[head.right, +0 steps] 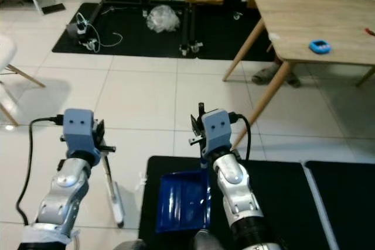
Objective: Sweep floor
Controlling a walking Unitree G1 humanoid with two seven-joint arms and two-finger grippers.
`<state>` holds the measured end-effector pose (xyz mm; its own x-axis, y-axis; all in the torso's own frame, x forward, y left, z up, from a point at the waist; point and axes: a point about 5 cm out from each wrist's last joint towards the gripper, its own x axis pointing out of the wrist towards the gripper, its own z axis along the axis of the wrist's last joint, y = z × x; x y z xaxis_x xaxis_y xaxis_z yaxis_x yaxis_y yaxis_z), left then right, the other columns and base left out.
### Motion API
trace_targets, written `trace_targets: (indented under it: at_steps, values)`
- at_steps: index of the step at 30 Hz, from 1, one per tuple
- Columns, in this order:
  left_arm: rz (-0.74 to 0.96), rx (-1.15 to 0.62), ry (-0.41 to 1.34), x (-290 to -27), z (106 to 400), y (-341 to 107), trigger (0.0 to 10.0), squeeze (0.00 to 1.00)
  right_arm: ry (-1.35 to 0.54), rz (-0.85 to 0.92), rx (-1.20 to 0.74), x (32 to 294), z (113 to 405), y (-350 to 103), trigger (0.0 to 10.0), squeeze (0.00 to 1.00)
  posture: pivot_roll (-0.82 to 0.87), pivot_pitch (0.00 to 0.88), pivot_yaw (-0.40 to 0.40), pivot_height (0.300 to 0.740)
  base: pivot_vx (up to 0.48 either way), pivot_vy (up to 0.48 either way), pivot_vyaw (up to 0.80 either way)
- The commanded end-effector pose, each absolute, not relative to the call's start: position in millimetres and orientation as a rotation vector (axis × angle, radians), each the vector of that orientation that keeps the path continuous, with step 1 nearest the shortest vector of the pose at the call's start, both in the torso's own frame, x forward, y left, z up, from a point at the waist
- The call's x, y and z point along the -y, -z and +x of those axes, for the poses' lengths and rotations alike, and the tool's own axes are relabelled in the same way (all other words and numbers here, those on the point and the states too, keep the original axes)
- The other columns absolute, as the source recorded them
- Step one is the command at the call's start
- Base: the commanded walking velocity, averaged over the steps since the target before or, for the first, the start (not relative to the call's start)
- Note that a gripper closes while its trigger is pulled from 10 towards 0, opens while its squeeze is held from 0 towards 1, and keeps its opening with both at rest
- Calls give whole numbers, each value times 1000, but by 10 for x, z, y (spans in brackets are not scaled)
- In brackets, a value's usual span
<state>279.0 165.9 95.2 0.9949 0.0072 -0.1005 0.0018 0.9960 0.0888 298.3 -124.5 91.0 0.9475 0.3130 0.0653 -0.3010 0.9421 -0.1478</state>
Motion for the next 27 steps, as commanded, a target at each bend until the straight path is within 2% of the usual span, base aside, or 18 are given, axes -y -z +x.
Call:
trace_targets:
  at_steps: [1,3,23,27]
  values:
    - [102,-76,1,-1648,2806,-1001,10000,0,-309,-161,121,1271,2996,-969,10000,0,29,55,30,740,292,0,0]
    - [102,-76,1,-1647,2807,-1000,10000,0,-309,-163,121,1271,2995,-969,10000,0,29,55,30,740,292,0,0]
    - [90,-87,-11,-1579,2862,-965,10000,0,-284,-171,127,1298,3043,-987,10000,0,23,79,48,740,0,0,0]
    - [90,-93,-25,-1472,3012,-866,10000,0,-247,-189,130,1366,3162,-1029,10000,0,24,101,47,740,0,0,0]
